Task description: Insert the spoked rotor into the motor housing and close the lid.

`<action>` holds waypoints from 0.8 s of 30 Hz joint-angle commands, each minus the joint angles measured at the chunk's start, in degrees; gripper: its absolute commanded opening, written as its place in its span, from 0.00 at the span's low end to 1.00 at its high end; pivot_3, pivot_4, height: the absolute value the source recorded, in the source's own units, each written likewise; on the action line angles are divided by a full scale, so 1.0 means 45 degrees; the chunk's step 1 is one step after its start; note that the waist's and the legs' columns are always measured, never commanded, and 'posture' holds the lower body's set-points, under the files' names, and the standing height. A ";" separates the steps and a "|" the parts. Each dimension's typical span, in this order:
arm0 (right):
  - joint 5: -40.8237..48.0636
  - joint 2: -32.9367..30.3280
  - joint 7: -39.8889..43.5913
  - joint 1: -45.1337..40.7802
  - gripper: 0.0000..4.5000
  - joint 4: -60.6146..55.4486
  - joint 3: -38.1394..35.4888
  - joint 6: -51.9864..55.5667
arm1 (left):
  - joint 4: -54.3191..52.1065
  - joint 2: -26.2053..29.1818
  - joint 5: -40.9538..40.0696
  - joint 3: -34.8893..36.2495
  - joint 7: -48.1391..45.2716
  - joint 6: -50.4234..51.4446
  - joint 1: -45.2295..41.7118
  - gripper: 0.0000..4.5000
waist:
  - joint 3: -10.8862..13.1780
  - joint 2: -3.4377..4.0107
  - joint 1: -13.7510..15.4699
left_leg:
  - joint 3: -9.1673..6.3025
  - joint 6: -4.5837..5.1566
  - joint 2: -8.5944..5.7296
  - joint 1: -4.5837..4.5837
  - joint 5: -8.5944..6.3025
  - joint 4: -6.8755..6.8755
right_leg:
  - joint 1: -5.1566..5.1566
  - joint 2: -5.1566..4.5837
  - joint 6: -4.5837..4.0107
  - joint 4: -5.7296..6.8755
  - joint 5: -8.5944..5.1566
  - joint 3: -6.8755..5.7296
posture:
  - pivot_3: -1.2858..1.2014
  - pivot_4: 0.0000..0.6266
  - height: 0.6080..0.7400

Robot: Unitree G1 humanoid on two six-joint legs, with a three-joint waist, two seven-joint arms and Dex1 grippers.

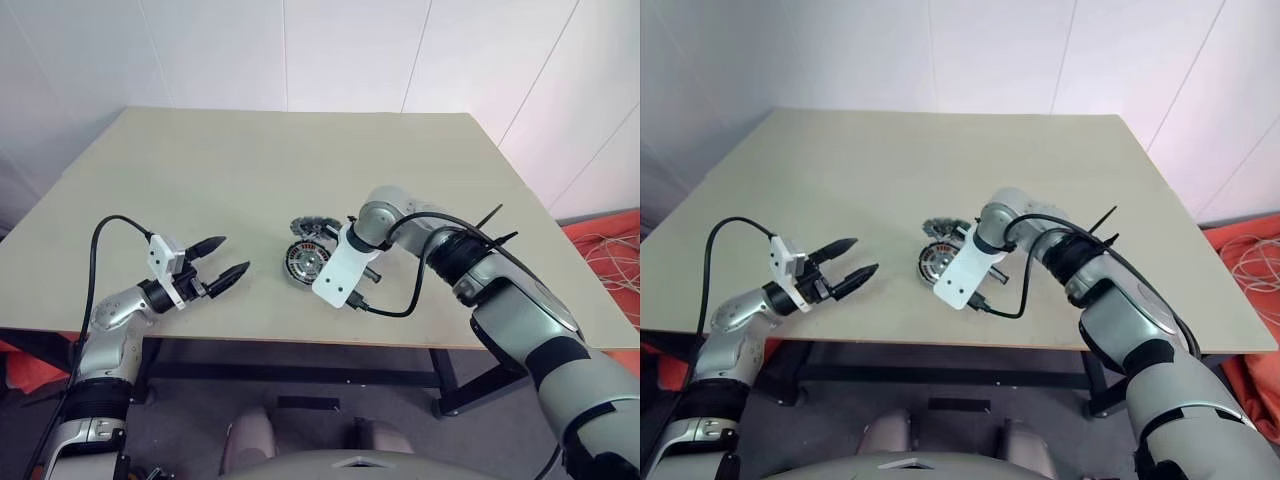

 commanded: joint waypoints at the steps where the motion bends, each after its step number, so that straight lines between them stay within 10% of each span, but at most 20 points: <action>1: 0.0497 0.0038 0.0549 -0.0009 0.00 -0.1032 -0.0541 0.1162 | -0.0371 0.0026 -0.0154 0.0194 -0.0004 -0.0226 -0.0294 1.00 | 0.0000 0.0000 0.0001 | 0.0000 0.0000 0.0000 0.0000 0.0000 0.0000 | -0.0001 0.0000 0.0000 0.0001 0.0000 0.0001 | 0.52 0.00 1.00; 24: 0.1402 0.0891 0.2574 0.0206 0.00 -0.4840 -0.0658 1.5637 | -0.0468 -0.0140 0.0004 -0.0021 0.0292 -0.0108 -0.0605 1.00 | 0.0009 0.0003 0.0012 | -0.0024 -0.0017 0.0006 -0.0006 0.0009 -0.0017 | -0.0041 0.0001 0.0000 0.0009 0.0000 0.0004 | 0.52 0.00 1.00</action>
